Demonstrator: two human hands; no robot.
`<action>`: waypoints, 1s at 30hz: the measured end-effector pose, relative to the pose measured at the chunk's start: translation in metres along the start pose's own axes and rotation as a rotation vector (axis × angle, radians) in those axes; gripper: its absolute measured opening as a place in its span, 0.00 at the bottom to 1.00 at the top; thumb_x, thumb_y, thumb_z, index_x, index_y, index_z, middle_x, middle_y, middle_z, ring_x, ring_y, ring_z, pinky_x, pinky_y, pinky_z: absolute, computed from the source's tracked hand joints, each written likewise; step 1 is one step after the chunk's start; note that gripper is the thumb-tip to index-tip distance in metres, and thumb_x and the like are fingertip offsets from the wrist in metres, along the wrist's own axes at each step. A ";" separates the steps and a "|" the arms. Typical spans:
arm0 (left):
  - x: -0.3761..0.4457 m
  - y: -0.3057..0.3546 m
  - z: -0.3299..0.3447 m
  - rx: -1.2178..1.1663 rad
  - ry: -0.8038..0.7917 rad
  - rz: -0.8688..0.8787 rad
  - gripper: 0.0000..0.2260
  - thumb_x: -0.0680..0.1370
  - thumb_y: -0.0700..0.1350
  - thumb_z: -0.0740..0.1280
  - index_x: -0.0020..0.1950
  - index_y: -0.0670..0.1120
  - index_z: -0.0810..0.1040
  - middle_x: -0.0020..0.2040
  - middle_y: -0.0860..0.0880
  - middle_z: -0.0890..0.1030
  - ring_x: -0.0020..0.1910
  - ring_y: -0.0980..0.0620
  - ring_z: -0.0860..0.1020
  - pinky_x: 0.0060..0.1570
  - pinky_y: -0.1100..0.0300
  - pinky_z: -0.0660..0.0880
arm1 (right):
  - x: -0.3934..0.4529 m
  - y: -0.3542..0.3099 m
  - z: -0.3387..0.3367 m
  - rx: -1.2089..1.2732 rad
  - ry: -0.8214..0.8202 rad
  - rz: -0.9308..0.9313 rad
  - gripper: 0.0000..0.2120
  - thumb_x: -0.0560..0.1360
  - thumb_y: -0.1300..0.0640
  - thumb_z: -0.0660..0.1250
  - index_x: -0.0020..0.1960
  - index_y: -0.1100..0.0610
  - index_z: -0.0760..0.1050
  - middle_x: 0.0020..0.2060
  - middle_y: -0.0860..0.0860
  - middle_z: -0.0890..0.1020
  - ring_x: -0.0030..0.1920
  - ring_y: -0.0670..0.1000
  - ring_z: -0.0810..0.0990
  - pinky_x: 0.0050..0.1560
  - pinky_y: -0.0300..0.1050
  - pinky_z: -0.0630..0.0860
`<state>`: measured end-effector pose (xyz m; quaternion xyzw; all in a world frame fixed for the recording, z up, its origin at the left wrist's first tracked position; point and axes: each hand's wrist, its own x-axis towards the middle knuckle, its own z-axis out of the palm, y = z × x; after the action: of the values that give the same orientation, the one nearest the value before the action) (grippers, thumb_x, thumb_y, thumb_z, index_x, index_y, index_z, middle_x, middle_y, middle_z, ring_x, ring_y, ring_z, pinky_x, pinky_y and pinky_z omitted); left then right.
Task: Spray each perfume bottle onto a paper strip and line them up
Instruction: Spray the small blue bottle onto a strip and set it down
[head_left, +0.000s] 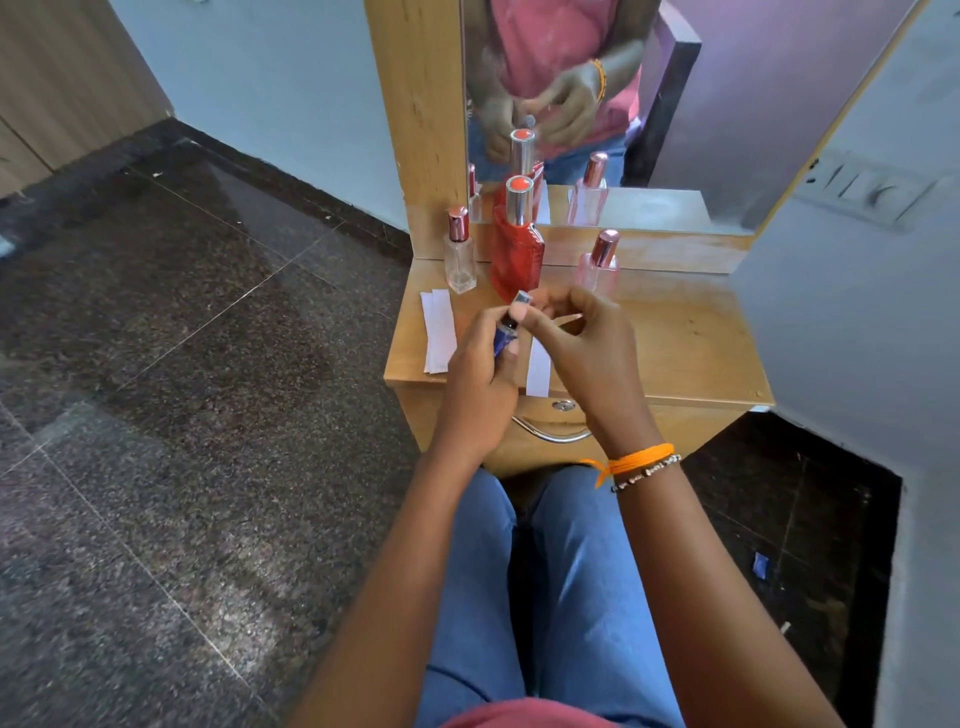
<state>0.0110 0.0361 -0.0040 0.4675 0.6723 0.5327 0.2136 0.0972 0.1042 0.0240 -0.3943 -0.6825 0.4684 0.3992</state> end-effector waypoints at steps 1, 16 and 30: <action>-0.002 0.003 0.003 0.004 -0.013 0.002 0.11 0.80 0.40 0.58 0.61 0.47 0.72 0.49 0.53 0.77 0.49 0.57 0.74 0.49 0.68 0.69 | 0.000 -0.001 -0.004 0.018 0.019 0.003 0.05 0.70 0.56 0.74 0.43 0.57 0.80 0.33 0.45 0.80 0.32 0.38 0.75 0.36 0.29 0.69; -0.011 0.028 0.013 -0.639 -0.388 -0.432 0.15 0.82 0.49 0.52 0.42 0.47 0.72 0.27 0.54 0.67 0.24 0.58 0.61 0.25 0.67 0.59 | -0.001 -0.001 -0.045 0.093 -0.228 -0.043 0.09 0.74 0.64 0.68 0.35 0.58 0.77 0.23 0.43 0.78 0.25 0.42 0.73 0.31 0.32 0.70; -0.008 0.032 0.021 -0.177 -0.115 -0.156 0.11 0.81 0.45 0.56 0.41 0.53 0.73 0.31 0.56 0.70 0.29 0.59 0.67 0.32 0.63 0.63 | -0.006 0.002 -0.038 0.214 -0.126 0.067 0.07 0.72 0.61 0.71 0.36 0.62 0.78 0.27 0.48 0.78 0.29 0.40 0.73 0.33 0.29 0.69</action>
<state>0.0446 0.0399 0.0164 0.4227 0.6437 0.5441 0.3330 0.1341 0.1119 0.0299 -0.3418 -0.6389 0.5754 0.3793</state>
